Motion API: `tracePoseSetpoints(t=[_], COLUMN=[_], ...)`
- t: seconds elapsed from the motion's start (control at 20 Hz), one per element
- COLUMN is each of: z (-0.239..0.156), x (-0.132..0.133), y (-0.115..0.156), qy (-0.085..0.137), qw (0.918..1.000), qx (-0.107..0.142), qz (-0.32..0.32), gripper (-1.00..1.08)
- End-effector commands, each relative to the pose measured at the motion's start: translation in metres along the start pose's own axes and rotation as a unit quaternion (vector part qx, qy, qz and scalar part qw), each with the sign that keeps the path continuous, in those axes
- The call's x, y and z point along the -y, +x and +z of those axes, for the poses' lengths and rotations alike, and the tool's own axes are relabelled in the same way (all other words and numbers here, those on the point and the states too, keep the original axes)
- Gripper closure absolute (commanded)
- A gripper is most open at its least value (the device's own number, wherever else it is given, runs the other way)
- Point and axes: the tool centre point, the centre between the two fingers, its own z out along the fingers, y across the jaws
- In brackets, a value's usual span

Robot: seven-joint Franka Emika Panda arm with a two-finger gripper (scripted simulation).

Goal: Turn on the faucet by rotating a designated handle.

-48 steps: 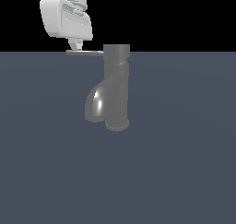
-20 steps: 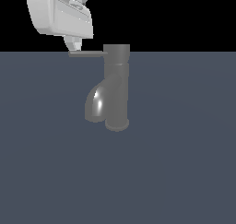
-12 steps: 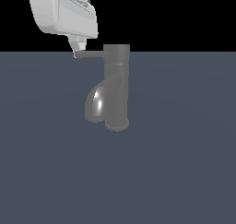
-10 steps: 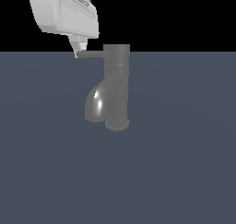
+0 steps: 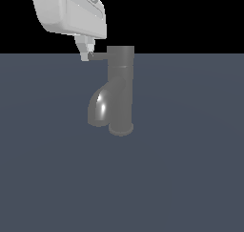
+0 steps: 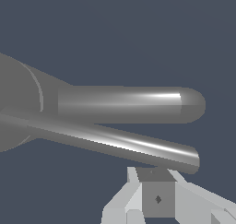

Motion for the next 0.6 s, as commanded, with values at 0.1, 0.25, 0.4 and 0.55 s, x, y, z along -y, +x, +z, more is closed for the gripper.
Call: tracePoseSetpoints(t=[0.1, 0.25, 0.4, 0.55], z=[0.0, 0.0, 0.0, 0.0], x=[0.001, 0.002, 0.002, 0.003], y=[0.023, 0.04, 0.058, 0.076], qy=[0.0, -0.001, -0.001, -0.001], qw=[1.0, 1.0, 1.0, 1.0], qx=[0.0, 0.0, 0.0, 0.0], qz=[0.002, 0.002, 0.003, 0.003], gripper=[1.08, 1.08, 1.08, 1.08])
